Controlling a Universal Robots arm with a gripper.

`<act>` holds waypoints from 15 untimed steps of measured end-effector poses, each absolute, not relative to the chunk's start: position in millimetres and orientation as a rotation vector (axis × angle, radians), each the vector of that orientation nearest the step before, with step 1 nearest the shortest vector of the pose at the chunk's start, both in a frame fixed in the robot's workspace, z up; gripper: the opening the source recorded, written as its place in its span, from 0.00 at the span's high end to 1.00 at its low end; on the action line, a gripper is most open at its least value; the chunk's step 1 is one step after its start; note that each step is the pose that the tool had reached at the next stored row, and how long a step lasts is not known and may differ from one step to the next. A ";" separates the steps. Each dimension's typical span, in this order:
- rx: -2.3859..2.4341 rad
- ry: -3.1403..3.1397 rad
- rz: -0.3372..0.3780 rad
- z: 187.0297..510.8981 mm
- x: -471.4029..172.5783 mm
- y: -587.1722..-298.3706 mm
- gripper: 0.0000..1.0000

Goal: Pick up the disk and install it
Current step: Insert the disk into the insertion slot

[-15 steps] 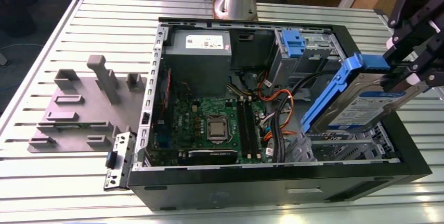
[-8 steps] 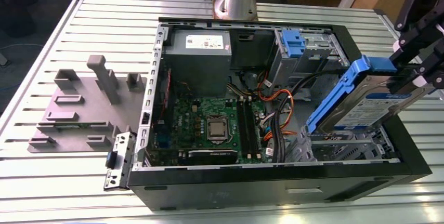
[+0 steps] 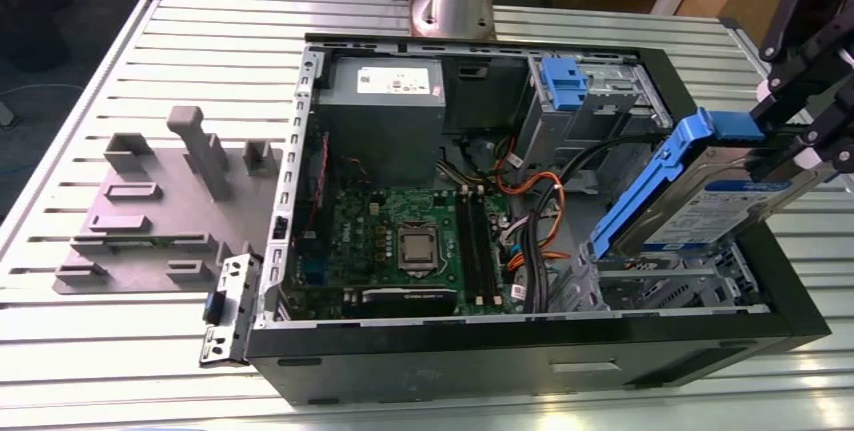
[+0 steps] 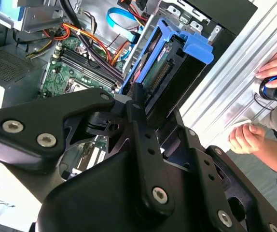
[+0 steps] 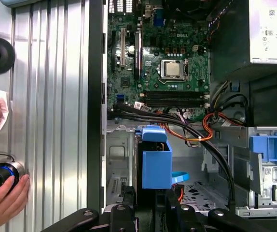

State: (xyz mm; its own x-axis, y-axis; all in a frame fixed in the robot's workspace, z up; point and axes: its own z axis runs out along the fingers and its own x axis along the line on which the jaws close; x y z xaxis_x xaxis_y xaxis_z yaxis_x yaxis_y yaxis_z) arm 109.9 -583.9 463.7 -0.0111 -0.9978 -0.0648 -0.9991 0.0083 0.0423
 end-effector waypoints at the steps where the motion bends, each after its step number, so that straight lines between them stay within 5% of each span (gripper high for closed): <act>1: -2.198 2.219 0.118 463.0 109.9 -583.9 0.65; 15: -2.198 2.219 0.118 461.0 109.9 -583.9 0.65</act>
State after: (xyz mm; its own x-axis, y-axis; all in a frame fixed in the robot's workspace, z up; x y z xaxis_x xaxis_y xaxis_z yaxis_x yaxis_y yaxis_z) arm 109.9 -583.9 461.0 -0.0111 -0.9978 -0.0647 -0.9991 0.0084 0.0423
